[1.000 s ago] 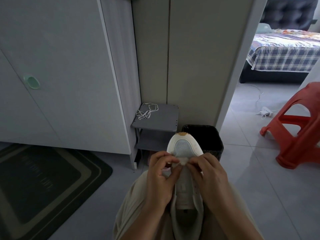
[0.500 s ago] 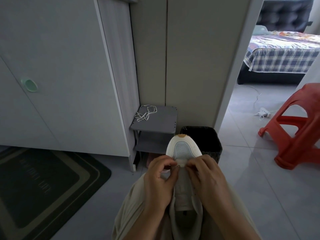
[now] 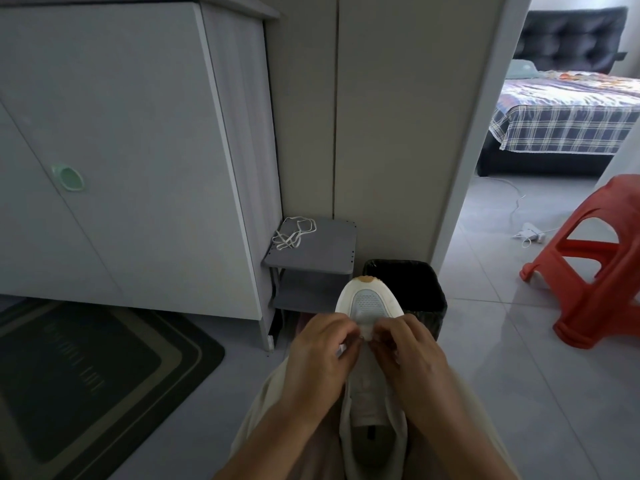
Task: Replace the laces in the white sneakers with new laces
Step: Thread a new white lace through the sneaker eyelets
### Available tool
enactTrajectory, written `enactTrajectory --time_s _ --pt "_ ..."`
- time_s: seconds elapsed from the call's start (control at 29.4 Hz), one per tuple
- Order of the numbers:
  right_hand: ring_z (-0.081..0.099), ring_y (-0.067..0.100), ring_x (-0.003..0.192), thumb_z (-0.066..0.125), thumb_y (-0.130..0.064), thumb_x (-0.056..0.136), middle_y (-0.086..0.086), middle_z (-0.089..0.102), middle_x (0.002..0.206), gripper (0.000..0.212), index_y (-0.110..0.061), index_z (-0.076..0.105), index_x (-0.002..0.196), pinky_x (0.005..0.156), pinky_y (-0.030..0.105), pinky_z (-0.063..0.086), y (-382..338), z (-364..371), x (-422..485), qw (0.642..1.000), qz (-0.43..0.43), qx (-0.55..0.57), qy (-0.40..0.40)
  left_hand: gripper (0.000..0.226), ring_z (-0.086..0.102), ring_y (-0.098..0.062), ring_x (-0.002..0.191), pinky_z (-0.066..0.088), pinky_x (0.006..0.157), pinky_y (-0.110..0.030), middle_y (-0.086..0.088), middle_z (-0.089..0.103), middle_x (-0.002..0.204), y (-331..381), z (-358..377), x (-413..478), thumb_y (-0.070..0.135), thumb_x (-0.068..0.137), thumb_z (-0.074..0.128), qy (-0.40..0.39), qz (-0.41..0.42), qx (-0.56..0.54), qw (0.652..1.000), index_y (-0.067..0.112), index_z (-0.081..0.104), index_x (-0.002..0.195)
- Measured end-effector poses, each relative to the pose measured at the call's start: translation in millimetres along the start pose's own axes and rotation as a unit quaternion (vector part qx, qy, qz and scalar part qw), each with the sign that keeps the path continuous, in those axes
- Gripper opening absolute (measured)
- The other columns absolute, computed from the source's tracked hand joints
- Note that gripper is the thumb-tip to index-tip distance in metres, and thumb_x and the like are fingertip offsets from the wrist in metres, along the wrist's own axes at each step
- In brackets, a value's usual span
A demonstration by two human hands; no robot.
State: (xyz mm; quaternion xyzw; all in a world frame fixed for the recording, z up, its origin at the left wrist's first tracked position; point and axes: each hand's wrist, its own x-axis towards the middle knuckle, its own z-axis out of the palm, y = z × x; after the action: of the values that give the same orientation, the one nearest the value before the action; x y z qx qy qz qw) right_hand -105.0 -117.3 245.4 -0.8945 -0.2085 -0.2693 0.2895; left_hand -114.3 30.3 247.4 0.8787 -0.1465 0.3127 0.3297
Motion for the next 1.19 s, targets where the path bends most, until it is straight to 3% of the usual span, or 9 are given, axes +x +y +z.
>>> enactTrajectory --time_s 0.14,0.27,0.41,0.51,0.61,0.82,0.95,1.02,1.19 --pt "0.059 0.012 0.070 0.064 -0.016 0.074 0.000 0.062 0.080 0.007 -0.014 0.064 0.081 0.064 0.013 0.043 -5 -3 3 1.000 -0.013 0.003 0.007 0.022 0.054 -0.004 0.078 0.049 0.062 -0.015 0.002 0.064 0.081 1 -3 5 0.028 0.085 0.051 -0.020 0.082 0.068 0.994 0.013 0.068 0.083" --pt "0.057 0.010 0.072 0.073 -0.012 0.077 -0.009 0.057 0.084 0.016 -0.015 0.063 0.089 0.064 0.017 0.048 -5 -4 4 0.997 0.046 0.065 -0.023 0.023 0.060 -0.006 0.077 0.053 0.056 -0.020 0.003 0.063 0.087 2 -14 4 0.029 0.088 0.049 -0.042 0.105 0.076 0.991 0.015 0.067 0.086" --pt "0.049 0.003 0.075 0.062 -0.025 0.086 -0.020 0.043 0.083 0.007 -0.022 0.058 0.090 0.069 0.017 0.047 -6 -18 11 0.988 0.065 0.078 -0.118 0.017 0.056 0.000 0.082 0.047 0.067 -0.008 0.010 0.059 0.092 4 -17 -7 0.031 0.088 0.050 -0.027 0.020 -0.011 0.999 0.020 0.062 0.088" --pt "0.046 0.000 0.073 0.056 -0.032 0.088 -0.020 0.043 0.081 0.016 -0.035 0.045 0.076 0.064 0.010 0.040 -3 -35 21 0.973 0.072 0.044 -0.214 0.008 0.060 -0.001 0.080 0.049 0.069 -0.011 0.013 0.060 0.081 9 -17 -16 0.025 0.087 0.056 0.014 -0.121 -0.124 0.985 0.022 0.055 0.079" --pt "0.046 0.000 0.073 0.056 -0.030 0.088 -0.019 0.042 0.082 0.029 -0.039 0.037 0.068 0.066 0.008 0.040 -2 -46 23 0.966 0.060 0.025 -0.249 0.008 0.067 -0.013 0.076 0.056 0.066 -0.023 -0.003 0.068 0.079 16 -26 -16 0.003 0.088 0.055 0.043 -0.277 -0.273 0.920 0.009 0.056 0.082" --pt "0.058 -0.003 0.062 0.056 -0.023 0.090 -0.011 0.060 0.073 0.014 -0.029 0.049 0.080 0.061 0.012 0.049 4 -61 30 0.945 0.145 0.121 -0.268 0.009 0.065 -0.017 0.060 0.052 0.054 -0.020 -0.010 0.069 0.073 34 -34 2 -0.005 0.089 0.046 0.104 -0.361 -0.434 0.818 -0.001 0.050 0.083" --pt "0.054 0.000 0.061 0.062 -0.027 0.087 -0.010 0.060 0.072 0.014 -0.030 0.058 0.074 0.062 0.015 0.046 27 -75 34 0.929 0.163 0.097 -0.317 0.018 0.054 -0.008 0.048 0.046 0.045 -0.015 -0.009 0.058 0.064 2 -57 18 -0.002 0.091 0.042 0.246 -0.467 -0.558 0.640 0.004 0.052 0.077" --pt "0.054 0.001 0.061 0.063 -0.027 0.085 -0.008 0.061 0.072 0.014 -0.029 0.060 0.072 0.062 0.016 0.046 37 -82 35 0.930 0.173 0.083 -0.315 0.020 0.051 -0.005 0.044 0.042 0.043 -0.012 -0.005 0.054 0.064 -25 -80 23 -0.001 0.091 0.041 0.295 -0.475 -0.588 0.584 0.006 0.051 0.075" --pt "0.052 -0.009 0.055 0.065 -0.021 0.084 -0.013 0.059 0.066 0.014 -0.025 0.062 0.072 0.056 0.010 0.043 49 -91 43 0.933 0.184 0.100 -0.292 0.025 0.046 -0.003 0.042 0.034 0.045 -0.011 0.001 0.052 0.059 -72 -146 38 0.000 0.090 0.039 0.397 -0.420 -0.595 0.559 0.012 0.045 0.068"
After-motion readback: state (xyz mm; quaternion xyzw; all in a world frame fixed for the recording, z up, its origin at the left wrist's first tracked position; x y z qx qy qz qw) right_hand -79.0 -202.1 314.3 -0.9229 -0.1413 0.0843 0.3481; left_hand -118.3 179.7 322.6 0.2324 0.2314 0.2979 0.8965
